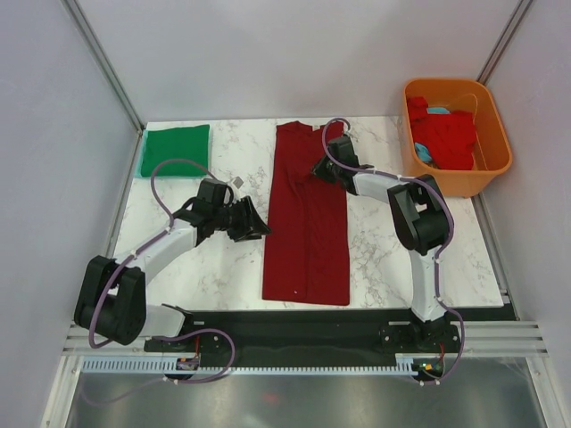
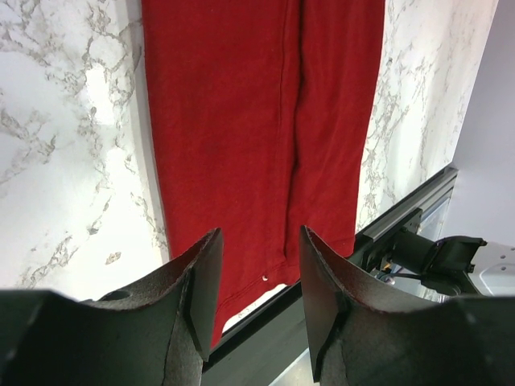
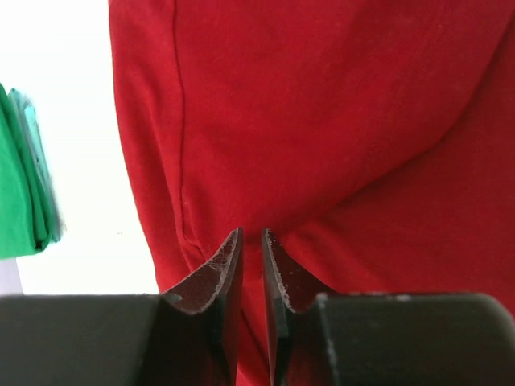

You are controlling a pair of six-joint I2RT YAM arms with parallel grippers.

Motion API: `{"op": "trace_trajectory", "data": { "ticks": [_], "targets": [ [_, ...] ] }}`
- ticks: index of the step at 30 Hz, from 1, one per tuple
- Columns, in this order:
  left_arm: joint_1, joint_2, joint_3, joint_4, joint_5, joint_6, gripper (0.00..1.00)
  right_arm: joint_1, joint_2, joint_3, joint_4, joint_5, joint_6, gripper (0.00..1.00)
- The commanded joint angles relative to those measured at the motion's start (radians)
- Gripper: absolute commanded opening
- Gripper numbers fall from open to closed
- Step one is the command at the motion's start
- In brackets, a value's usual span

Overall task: Fold and stack the t-shirts
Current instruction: Fold the tshirt

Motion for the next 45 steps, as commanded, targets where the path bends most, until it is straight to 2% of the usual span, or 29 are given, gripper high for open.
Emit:
{"op": "trace_trajectory", "data": {
  "ticks": [1, 14, 27, 45],
  "targets": [
    [0.006, -0.048, -0.009, 0.006, 0.026, 0.038, 0.5, 0.017, -0.048, -0.017, 0.019, 0.078, 0.027, 0.22],
    [0.006, -0.054, -0.023, 0.005, 0.037, 0.039, 0.5, 0.049, -0.096, -0.082, 0.013, 0.149, 0.069, 0.13],
    [0.008, -0.056, -0.029, 0.005, 0.034, 0.045, 0.5, 0.054, -0.09, -0.085, -0.01, 0.215, 0.105, 0.11],
    [0.011, -0.045, -0.026, 0.006, 0.032, 0.056, 0.5, 0.06, -0.001, 0.032, -0.038, 0.219, 0.13, 0.17]
  ]
}}
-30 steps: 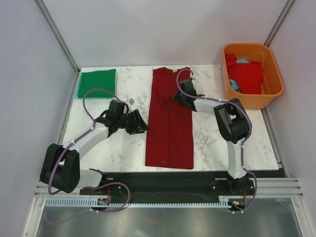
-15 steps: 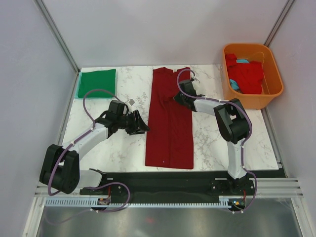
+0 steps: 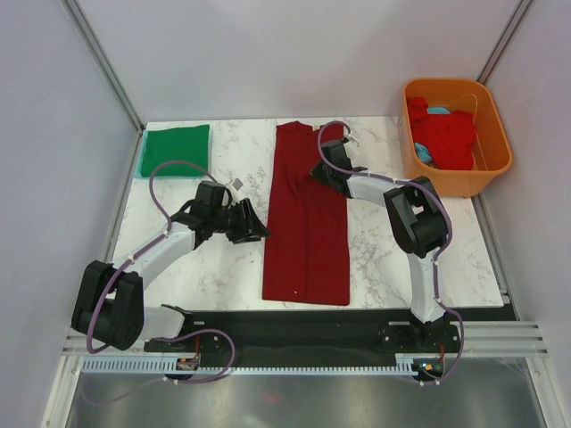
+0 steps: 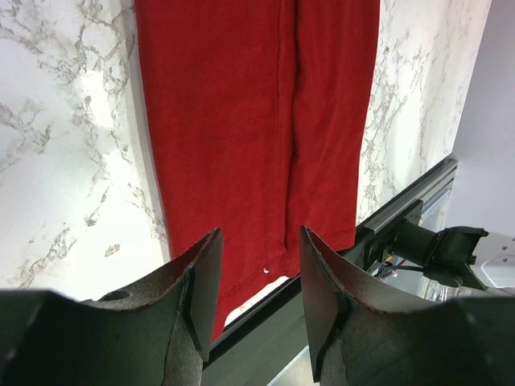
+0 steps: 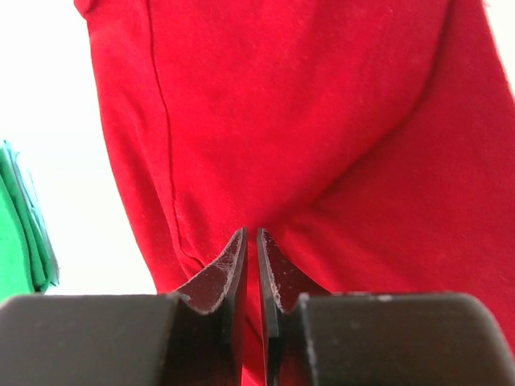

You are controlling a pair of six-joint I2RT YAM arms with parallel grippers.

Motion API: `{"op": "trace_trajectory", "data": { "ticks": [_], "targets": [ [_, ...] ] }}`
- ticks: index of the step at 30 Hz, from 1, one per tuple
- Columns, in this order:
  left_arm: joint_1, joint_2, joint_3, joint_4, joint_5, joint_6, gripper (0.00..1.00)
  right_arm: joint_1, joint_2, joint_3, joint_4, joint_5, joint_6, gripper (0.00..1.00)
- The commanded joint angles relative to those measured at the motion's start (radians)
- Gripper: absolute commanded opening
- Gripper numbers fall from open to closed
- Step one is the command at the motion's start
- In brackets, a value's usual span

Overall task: Fold and stack the t-shirts
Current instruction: Fold the tshirt

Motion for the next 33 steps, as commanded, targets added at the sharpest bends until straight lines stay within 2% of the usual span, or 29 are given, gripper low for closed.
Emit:
{"op": "trace_trajectory", "data": {
  "ticks": [1, 12, 18, 26, 33],
  "targets": [
    [0.008, -0.009, 0.003, 0.006, 0.015, 0.041, 0.5, 0.006, 0.022, 0.056, -0.008, 0.022, 0.019, 0.17],
    [0.011, -0.004, 0.001, 0.006, 0.021, 0.046, 0.5, 0.009, 0.054, 0.104, -0.031, 0.035, -0.001, 0.2],
    [0.011, -0.005, 0.001, 0.006, 0.025, 0.046, 0.5, 0.012, -0.008, 0.067, -0.039, 0.081, -0.027, 0.2],
    [0.011, -0.005, 0.005, 0.004, 0.032, 0.044, 0.5, 0.026, -0.05, -0.026, -0.026, 0.094, 0.022, 0.12],
    [0.011, -0.007, -0.005, 0.004, 0.032, 0.044, 0.5, 0.036, -0.029, -0.045, 0.001, 0.077, 0.052, 0.12]
  ]
}}
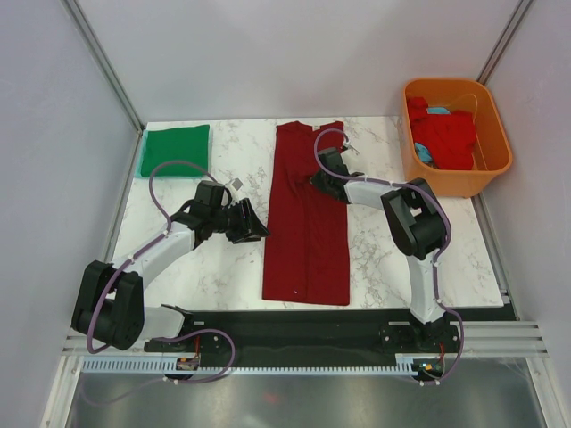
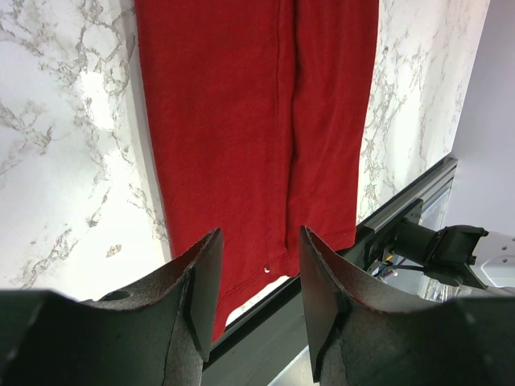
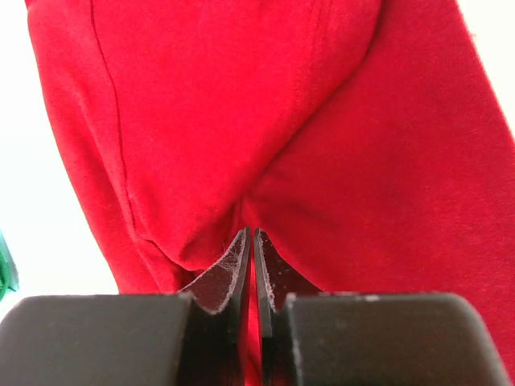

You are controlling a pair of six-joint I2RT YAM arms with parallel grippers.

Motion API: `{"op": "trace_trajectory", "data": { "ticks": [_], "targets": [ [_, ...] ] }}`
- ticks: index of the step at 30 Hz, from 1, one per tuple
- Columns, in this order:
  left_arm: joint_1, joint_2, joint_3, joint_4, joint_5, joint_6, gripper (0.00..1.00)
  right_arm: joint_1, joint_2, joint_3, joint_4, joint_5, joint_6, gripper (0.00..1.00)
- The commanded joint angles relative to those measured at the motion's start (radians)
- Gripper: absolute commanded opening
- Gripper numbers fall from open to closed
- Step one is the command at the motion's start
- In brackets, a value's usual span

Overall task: Fold and stack the t-shirts
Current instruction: Fold the tshirt

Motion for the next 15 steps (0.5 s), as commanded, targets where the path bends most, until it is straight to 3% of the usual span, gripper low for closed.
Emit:
{"op": "trace_trajectory", "data": {
  "ticks": [1, 15],
  "targets": [
    [0.005, -0.009, -0.003, 0.006, 0.024, 0.036, 0.5, 0.007, -0.017, 0.004, 0.038, 0.016, 0.031, 0.12],
    [0.005, -0.007, 0.0, 0.006, 0.026, 0.037, 0.5, 0.005, 0.04, 0.111, 0.001, 0.045, 0.016, 0.16]
  ]
}}
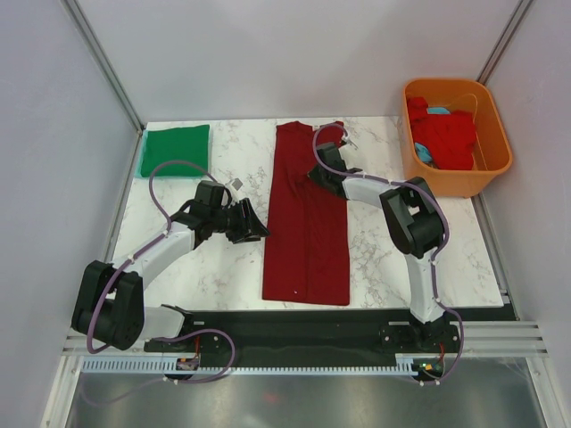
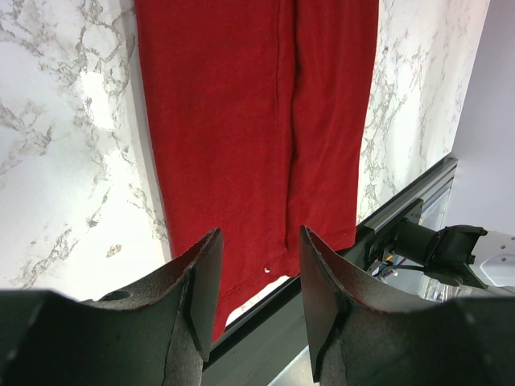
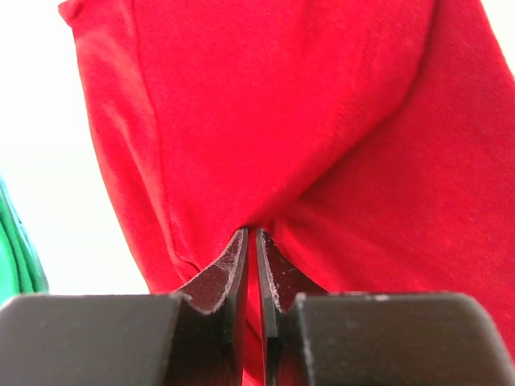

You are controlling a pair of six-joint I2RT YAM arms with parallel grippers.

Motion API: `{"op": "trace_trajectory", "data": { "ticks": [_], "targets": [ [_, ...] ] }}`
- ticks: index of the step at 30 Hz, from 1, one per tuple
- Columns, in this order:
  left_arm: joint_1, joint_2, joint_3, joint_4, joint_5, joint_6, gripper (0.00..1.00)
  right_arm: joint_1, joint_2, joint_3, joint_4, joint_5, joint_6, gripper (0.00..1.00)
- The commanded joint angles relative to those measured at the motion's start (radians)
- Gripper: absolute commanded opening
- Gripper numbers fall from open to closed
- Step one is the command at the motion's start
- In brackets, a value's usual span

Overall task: Fold and stack the t-shirts
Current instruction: Fold the tshirt

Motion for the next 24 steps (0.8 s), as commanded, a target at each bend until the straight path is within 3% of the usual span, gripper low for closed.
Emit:
{"op": "trace_trajectory", "data": {
  "ticks": [1, 11, 18, 22, 24],
  "targets": [
    [0.006, -0.006, 0.0, 0.006, 0.025, 0.038, 0.5, 0.004, 0.025, 0.061, -0.004, 0.03, -0.002, 0.16],
    [0.006, -0.007, -0.005, 0.004, 0.03, 0.038, 0.5, 0.004, 0.054, 0.089, -0.018, 0.03, 0.003, 0.19],
    [0.006, -0.004, -0.005, 0.004, 0.03, 0.037, 0.5, 0.004, 0.057, 0.091, -0.024, 0.04, -0.01, 0.26],
    [0.006, -0.007, -0.005, 0.004, 0.028, 0.037, 0.5, 0.004, 0.071, 0.104, -0.03, 0.049, -0.02, 0.25],
    [0.006, -0.007, -0.006, 0.006, 0.03, 0.038, 0.5, 0.004, 0.077, 0.117, -0.03, 0.05, -0.028, 0.19]
  ]
}}
